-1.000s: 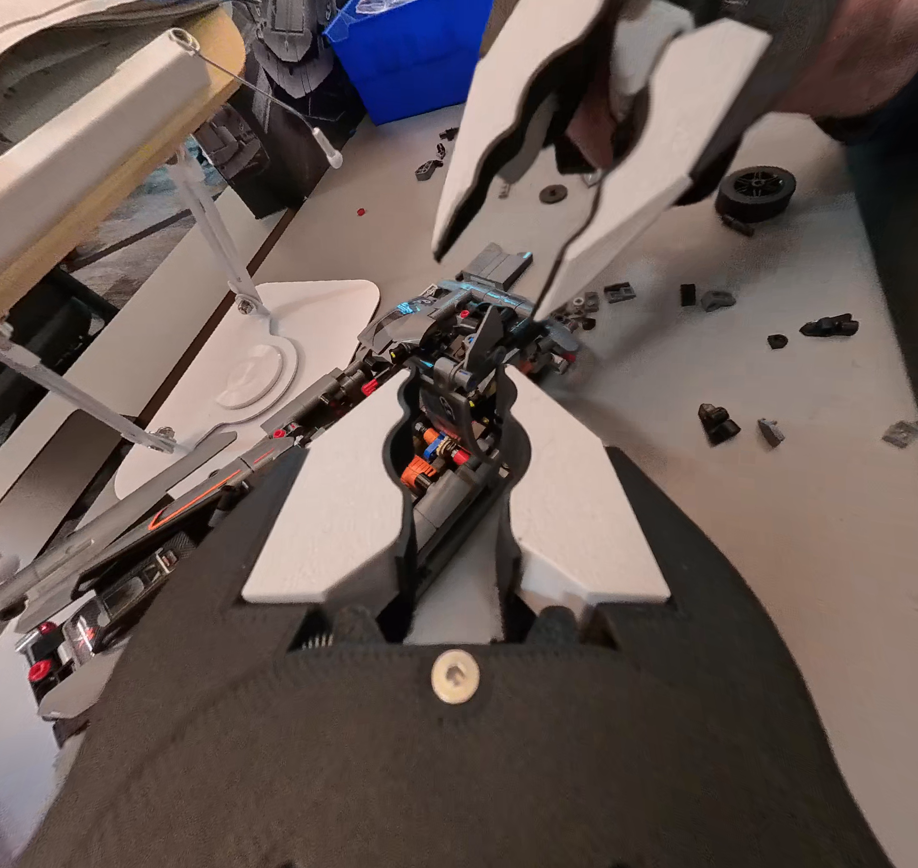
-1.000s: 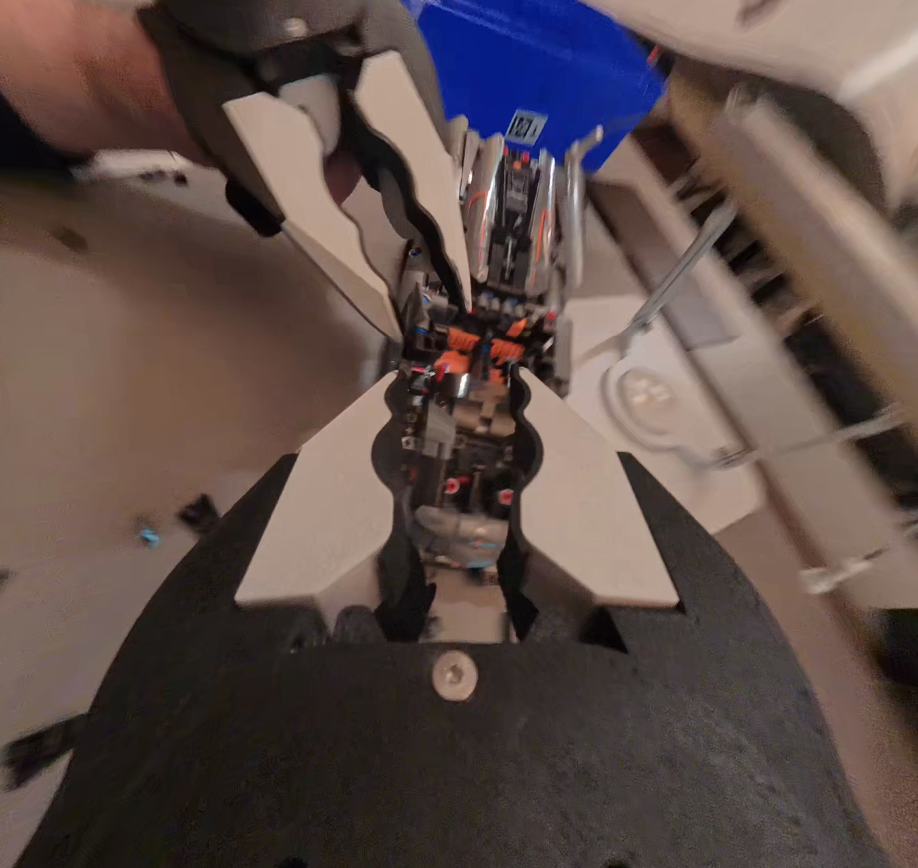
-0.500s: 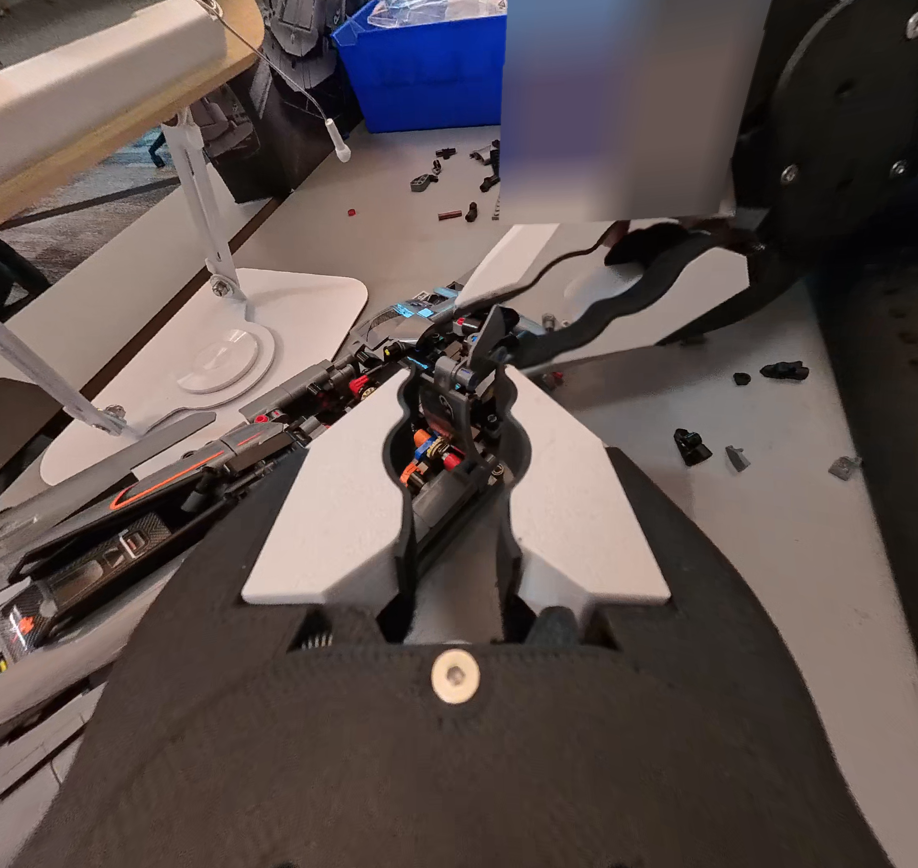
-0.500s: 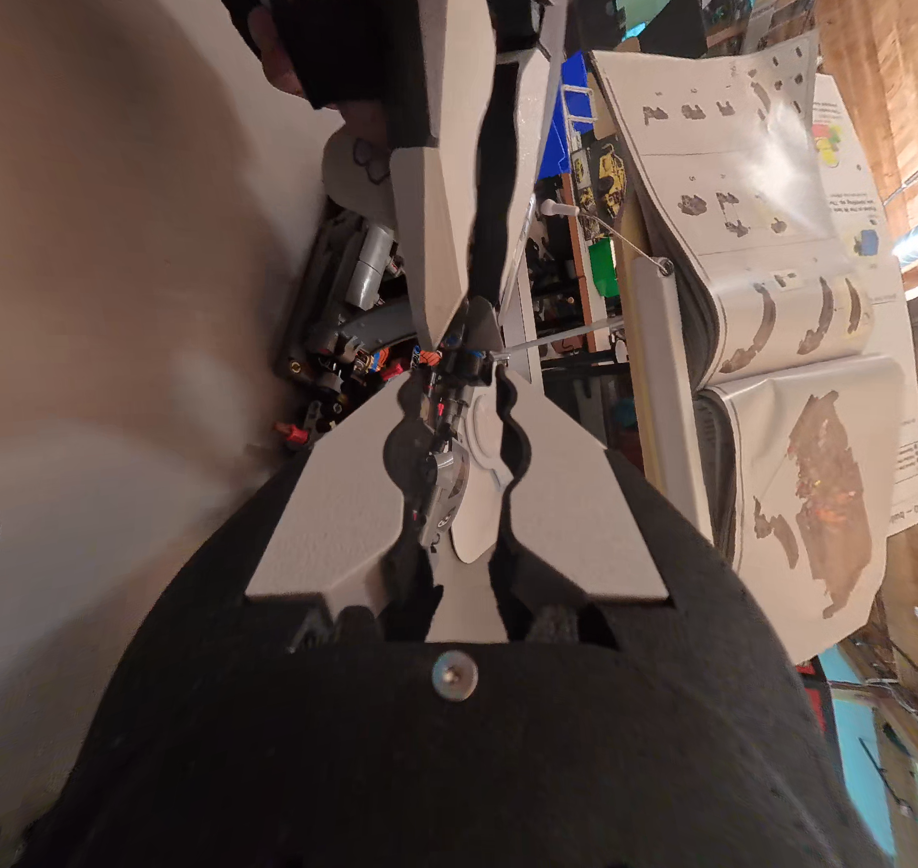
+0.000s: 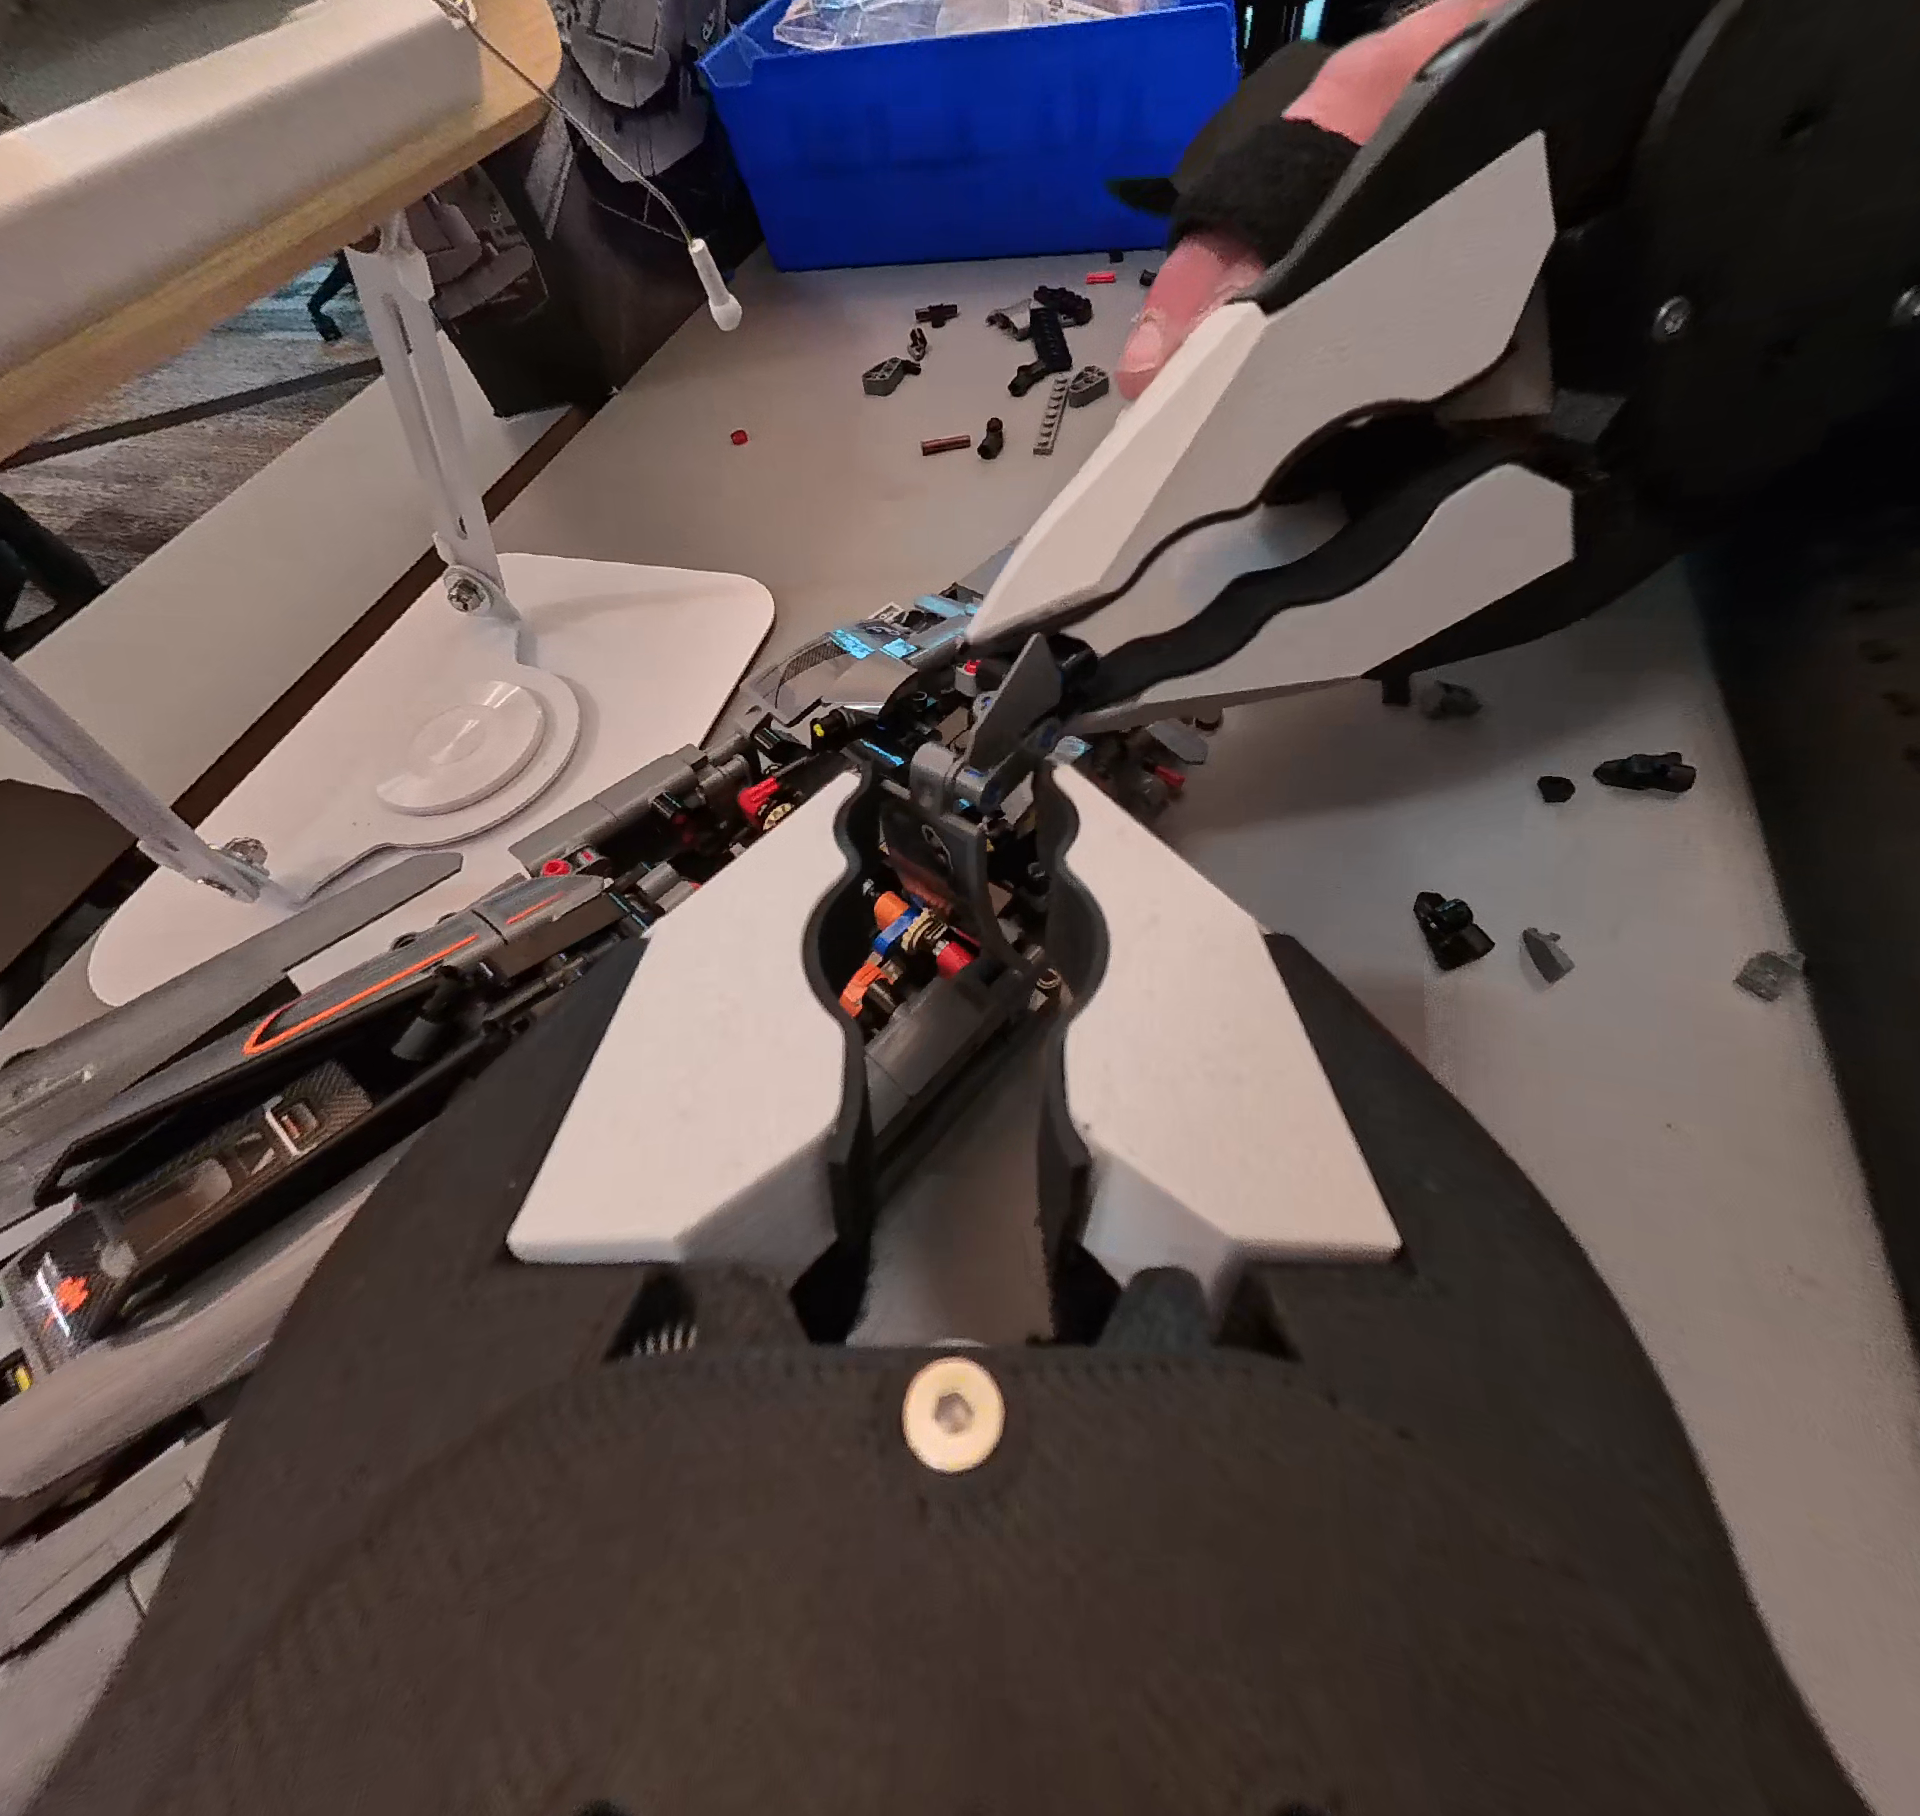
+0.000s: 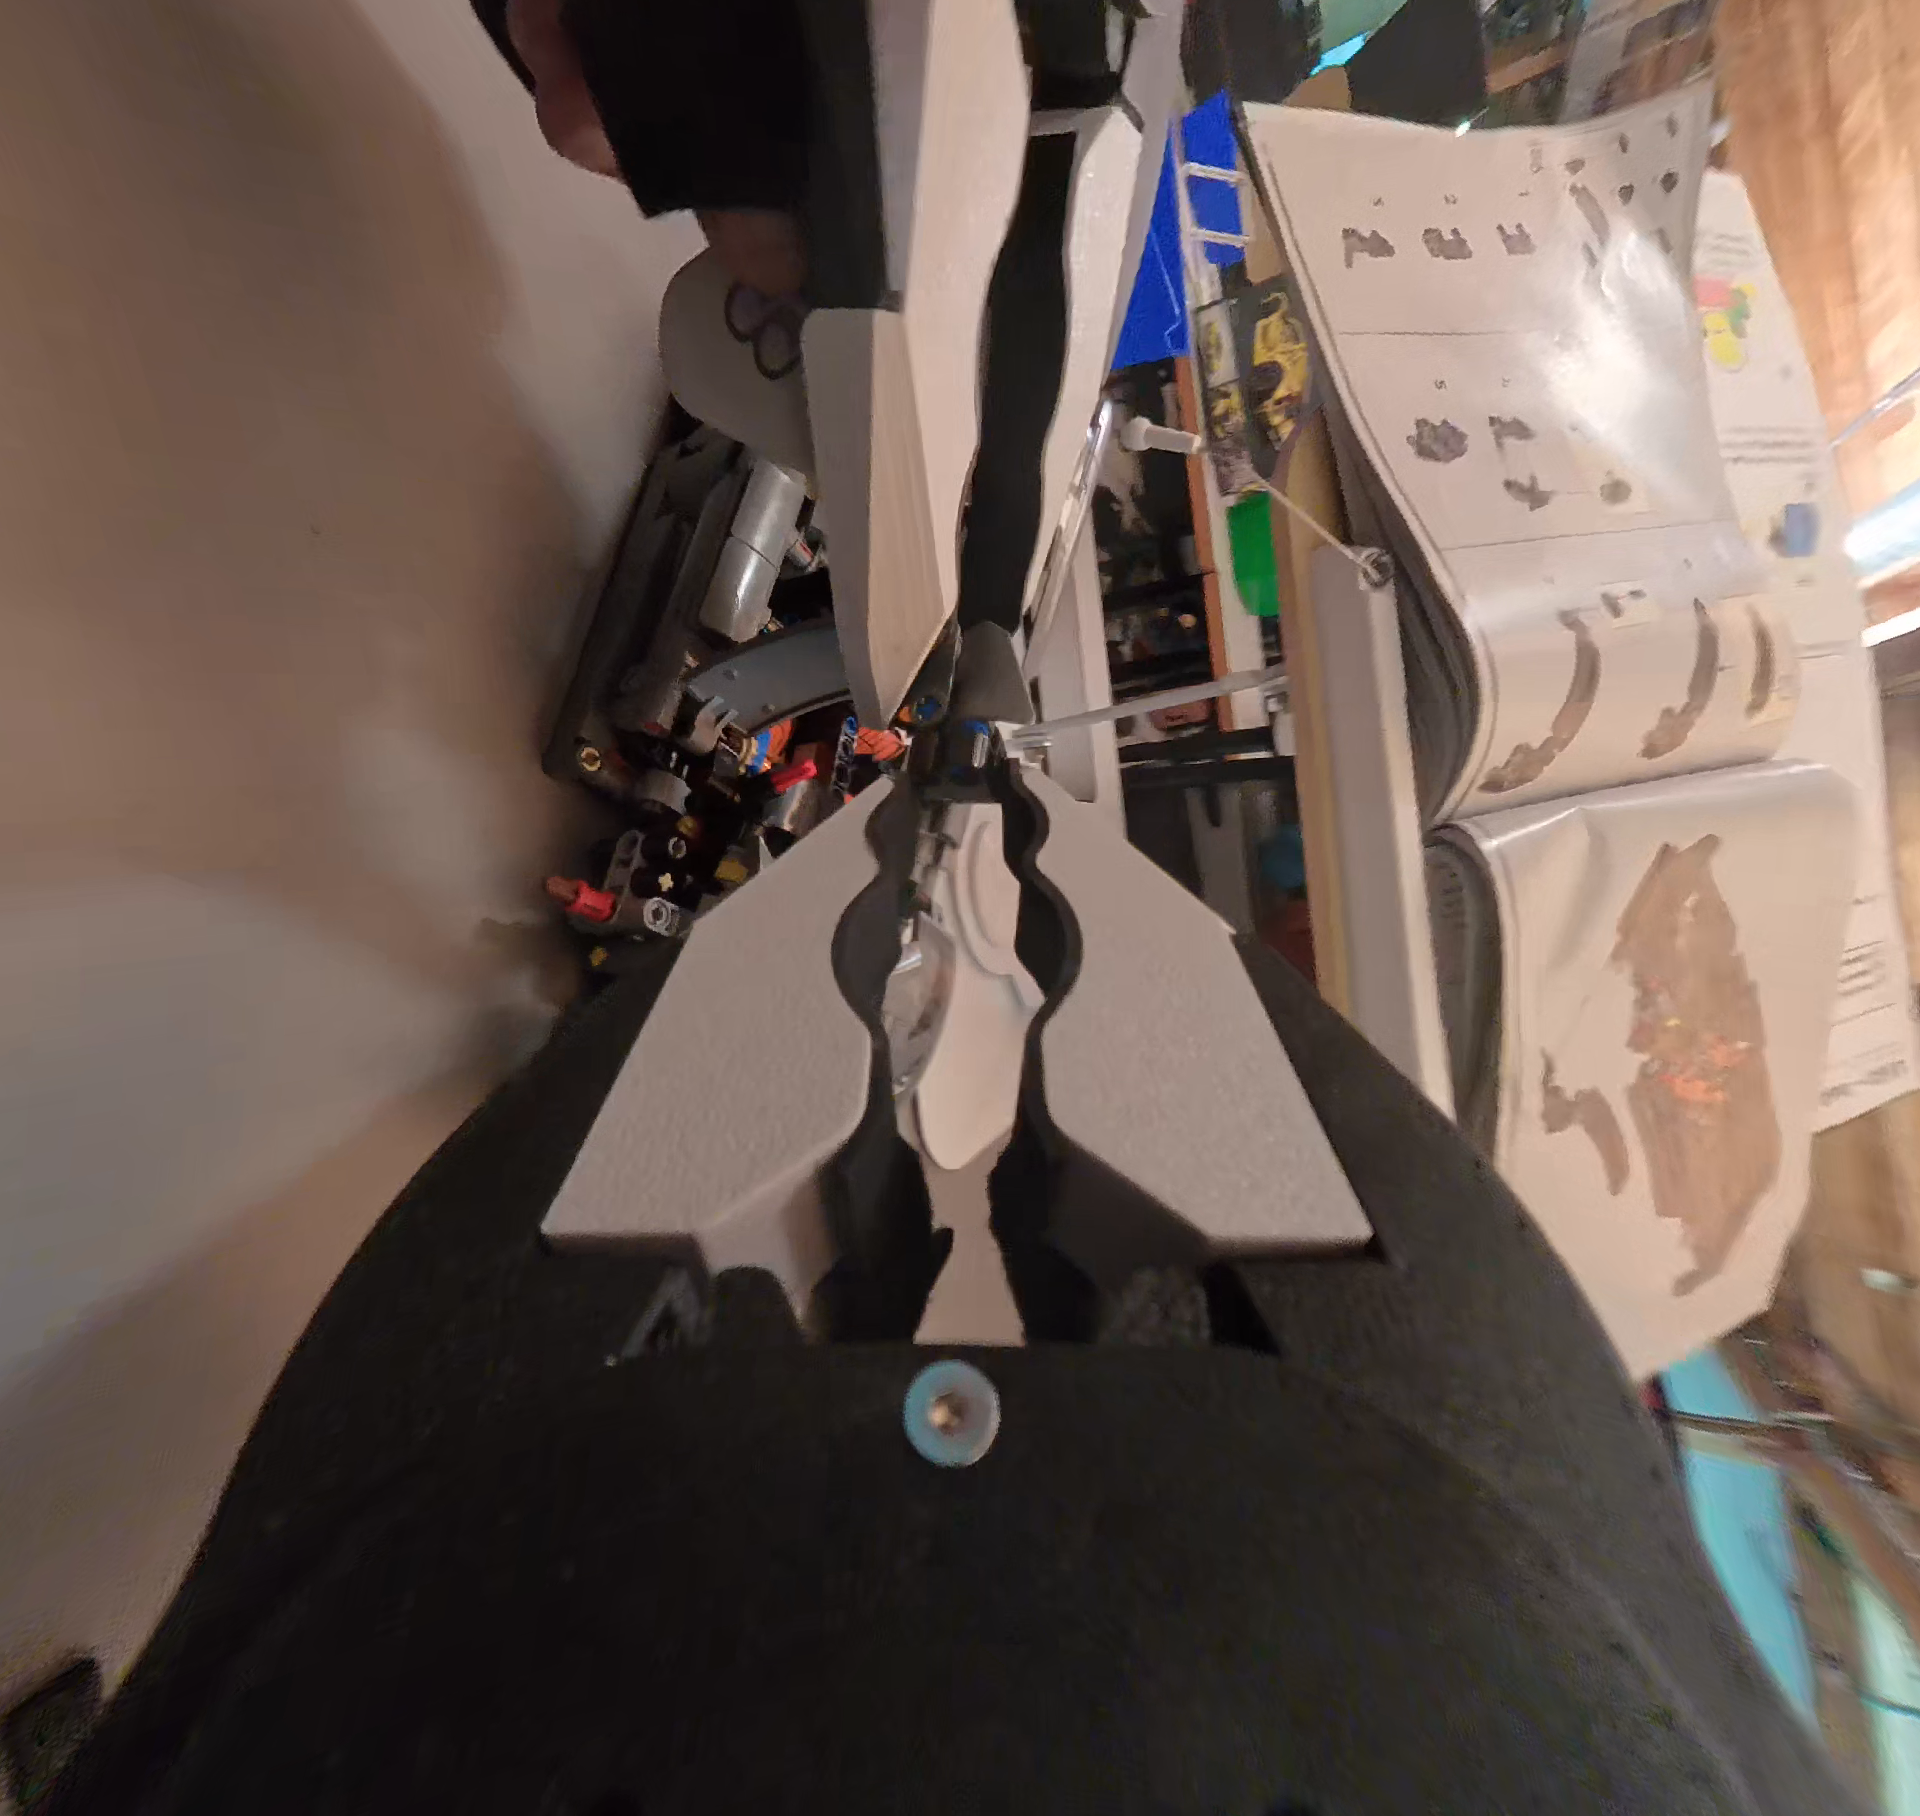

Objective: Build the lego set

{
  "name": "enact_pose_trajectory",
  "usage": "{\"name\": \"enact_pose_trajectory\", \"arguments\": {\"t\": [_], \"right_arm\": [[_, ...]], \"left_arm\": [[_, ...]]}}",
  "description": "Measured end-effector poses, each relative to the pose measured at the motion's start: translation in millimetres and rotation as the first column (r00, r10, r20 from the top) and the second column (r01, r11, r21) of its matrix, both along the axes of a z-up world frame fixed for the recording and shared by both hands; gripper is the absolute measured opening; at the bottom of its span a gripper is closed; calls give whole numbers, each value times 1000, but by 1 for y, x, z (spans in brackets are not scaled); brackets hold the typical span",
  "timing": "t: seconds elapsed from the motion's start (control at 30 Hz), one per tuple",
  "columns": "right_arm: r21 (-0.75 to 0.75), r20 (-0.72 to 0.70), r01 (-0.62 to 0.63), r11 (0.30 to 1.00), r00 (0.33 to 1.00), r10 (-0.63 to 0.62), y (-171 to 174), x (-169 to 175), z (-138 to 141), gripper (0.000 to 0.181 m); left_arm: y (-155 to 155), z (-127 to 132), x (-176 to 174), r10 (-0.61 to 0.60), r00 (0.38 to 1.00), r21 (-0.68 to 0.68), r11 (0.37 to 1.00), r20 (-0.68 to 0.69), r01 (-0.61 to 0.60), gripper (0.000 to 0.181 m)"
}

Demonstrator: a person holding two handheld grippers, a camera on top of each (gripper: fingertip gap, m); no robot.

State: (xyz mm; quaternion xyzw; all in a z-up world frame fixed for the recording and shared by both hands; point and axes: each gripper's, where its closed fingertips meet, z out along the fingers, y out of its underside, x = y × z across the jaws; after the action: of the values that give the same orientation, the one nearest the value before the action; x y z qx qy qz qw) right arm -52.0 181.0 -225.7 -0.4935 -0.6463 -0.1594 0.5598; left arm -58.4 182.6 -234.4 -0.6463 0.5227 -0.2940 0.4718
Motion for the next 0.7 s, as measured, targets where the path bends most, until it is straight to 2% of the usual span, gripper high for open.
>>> {"name": "enact_pose_trajectory", "arguments": {"t": [0.1,0.23,0.37,0.47,0.57,0.7], "right_arm": [[-82,-47,8,997,999,-11,2,6,1,26],[-314,-174,-50,948,985,-6,-4,8,-1,28],[-529,-334,-150,835,942,-43,-12,2,2,31],[-659,-431,-231,716,896,-108,-15,-3,3,26],[-711,-461,-264,652,875,-149,-13,-2,0,17],[-744,-490,-308,593,855,-170,-12,-2,-1,15]], "left_arm": [[-2,0,1,-8,1000,10,1000,-9,8,26],[-2,0,1,-10,1000,16,1000,-14,10,26],[-2,0,1,-10,1000,15,1000,-16,11,26],[-3,0,1,-12,1000,14,1000,-15,12,26],[-3,0,2,-14,1000,14,1000,-15,14,26],[-3,0,2,-12,1000,13,1000,-15,12,26]]}}
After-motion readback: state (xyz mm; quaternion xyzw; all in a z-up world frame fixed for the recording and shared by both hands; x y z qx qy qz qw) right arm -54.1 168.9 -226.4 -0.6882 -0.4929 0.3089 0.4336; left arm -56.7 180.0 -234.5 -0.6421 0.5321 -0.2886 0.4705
